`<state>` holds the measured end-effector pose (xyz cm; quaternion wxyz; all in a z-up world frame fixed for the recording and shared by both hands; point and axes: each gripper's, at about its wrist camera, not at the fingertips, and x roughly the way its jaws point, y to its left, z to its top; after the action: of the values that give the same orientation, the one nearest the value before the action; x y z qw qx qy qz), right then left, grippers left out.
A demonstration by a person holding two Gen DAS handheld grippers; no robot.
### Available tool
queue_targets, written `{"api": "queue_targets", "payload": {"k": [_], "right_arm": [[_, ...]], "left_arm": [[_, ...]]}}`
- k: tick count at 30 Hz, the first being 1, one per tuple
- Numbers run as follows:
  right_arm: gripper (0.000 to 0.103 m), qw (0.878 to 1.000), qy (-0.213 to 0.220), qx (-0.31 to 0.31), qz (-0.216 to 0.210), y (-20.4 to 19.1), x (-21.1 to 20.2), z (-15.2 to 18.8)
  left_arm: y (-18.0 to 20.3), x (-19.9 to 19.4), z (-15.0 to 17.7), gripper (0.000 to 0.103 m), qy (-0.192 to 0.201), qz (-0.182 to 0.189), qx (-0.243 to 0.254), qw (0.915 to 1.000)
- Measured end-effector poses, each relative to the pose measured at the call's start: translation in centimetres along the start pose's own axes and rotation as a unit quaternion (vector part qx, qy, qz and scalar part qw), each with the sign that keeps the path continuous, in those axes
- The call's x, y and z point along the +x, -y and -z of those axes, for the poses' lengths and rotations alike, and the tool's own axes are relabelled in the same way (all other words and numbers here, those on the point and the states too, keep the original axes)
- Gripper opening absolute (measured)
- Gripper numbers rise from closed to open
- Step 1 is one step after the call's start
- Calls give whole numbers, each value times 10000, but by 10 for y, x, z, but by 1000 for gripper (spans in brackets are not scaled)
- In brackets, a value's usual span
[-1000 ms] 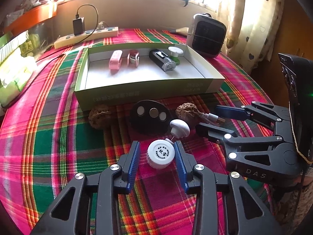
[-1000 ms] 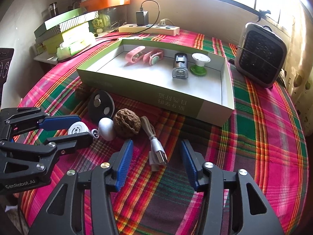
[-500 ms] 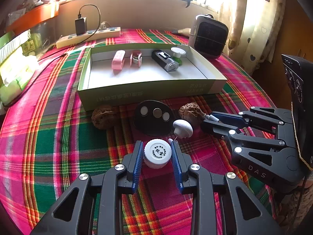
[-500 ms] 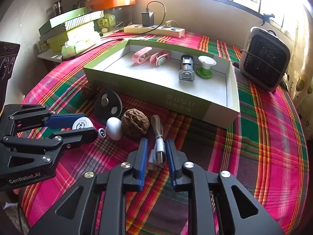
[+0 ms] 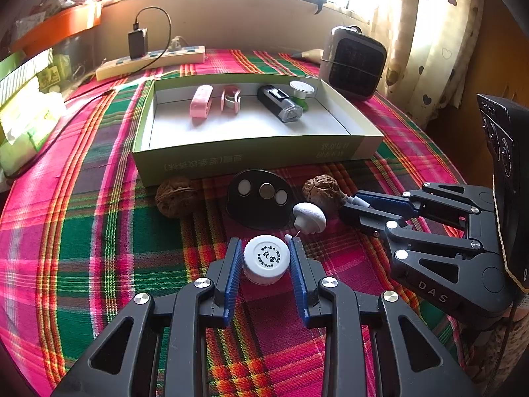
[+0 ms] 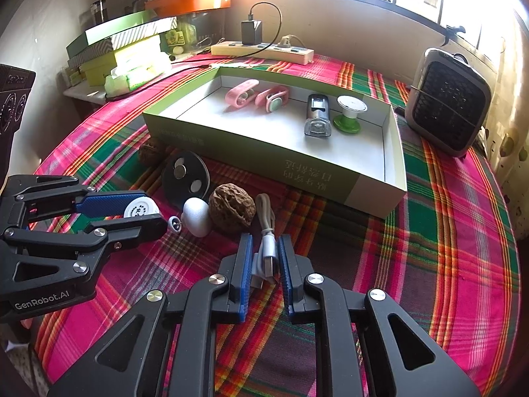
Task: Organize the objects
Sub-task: 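Close left gripper on the white jar while right gripper closes on the USB cable, then lift and carry the jar and cable with both grippers over the white box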
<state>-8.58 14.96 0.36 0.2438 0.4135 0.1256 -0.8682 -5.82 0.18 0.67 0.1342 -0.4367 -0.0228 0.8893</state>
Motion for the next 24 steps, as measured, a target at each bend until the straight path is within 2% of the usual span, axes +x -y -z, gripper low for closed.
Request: {"api": "queue_targets", "payload": {"k": [24], "right_arm": [[16, 9999, 24, 133, 49, 2, -2, 0]], "left_arm": [[-1, -5, -3, 26, 52, -20, 14, 10000]]}}
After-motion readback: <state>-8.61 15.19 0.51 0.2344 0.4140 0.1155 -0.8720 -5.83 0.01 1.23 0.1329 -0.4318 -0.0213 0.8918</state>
